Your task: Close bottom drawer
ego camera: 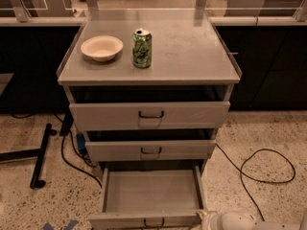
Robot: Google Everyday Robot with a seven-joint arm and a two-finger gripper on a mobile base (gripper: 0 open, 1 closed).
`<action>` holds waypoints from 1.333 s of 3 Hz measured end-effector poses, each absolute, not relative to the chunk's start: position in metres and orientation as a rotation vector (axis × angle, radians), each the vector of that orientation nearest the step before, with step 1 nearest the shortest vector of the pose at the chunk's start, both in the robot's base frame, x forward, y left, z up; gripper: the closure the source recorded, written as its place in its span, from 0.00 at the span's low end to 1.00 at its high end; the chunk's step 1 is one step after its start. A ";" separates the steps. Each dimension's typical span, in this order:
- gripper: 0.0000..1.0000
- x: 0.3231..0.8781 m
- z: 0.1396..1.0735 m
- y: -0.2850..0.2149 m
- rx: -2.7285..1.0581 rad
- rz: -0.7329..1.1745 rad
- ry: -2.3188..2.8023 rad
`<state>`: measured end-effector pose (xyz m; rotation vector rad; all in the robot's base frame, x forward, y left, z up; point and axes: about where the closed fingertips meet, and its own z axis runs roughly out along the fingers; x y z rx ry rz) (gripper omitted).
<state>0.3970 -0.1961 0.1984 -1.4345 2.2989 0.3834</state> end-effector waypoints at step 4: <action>1.00 0.402 0.171 -0.236 -1.250 0.363 2.222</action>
Offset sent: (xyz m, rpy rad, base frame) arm -0.0223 -0.0660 0.0016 0.1286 -0.1231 -0.1349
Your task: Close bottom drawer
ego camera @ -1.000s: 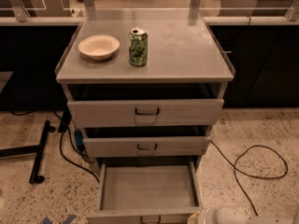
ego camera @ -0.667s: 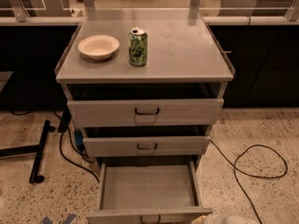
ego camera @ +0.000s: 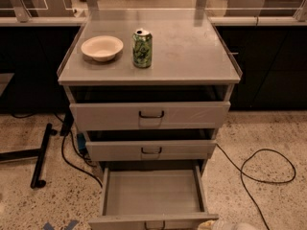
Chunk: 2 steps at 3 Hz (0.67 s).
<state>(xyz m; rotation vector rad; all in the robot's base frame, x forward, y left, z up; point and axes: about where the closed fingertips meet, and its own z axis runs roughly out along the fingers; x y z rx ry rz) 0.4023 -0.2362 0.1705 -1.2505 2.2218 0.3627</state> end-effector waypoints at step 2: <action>1.00 0.469 0.125 -0.228 -1.194 0.281 2.228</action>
Offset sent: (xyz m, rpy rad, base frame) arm 0.1182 0.0210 -0.0717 -0.0516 -0.0690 -0.0952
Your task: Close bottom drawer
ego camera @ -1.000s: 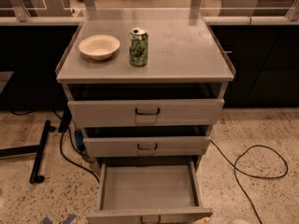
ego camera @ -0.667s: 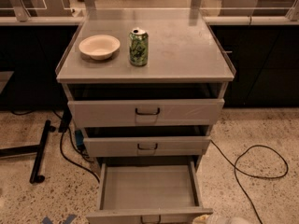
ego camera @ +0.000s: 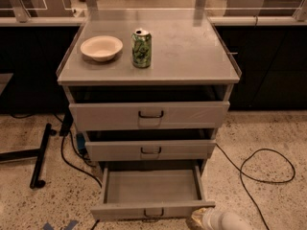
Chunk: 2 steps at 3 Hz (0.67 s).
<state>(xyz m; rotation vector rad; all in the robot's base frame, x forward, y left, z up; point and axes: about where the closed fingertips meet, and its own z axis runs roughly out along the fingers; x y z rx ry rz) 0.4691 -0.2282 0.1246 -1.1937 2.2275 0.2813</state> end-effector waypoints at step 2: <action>0.73 0.550 0.113 -0.179 -1.210 0.217 2.185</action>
Offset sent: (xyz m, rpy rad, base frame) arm 0.1202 0.0802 -0.0092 -0.0470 -0.0822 0.0280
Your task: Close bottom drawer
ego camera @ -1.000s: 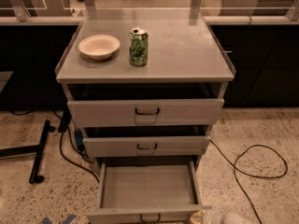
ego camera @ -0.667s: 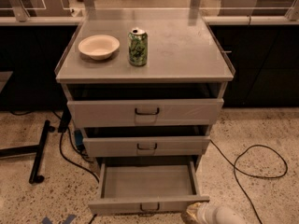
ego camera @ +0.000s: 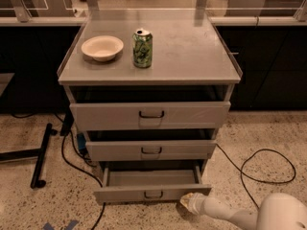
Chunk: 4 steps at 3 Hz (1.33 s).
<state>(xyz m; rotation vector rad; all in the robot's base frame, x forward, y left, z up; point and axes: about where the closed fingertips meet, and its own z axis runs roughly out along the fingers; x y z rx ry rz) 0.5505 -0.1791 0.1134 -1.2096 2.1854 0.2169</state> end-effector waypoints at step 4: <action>0.00 0.584 0.137 -0.134 -1.263 0.180 2.111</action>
Offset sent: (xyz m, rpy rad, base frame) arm 0.0602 0.0697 0.0305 -0.0361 -0.0705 0.0728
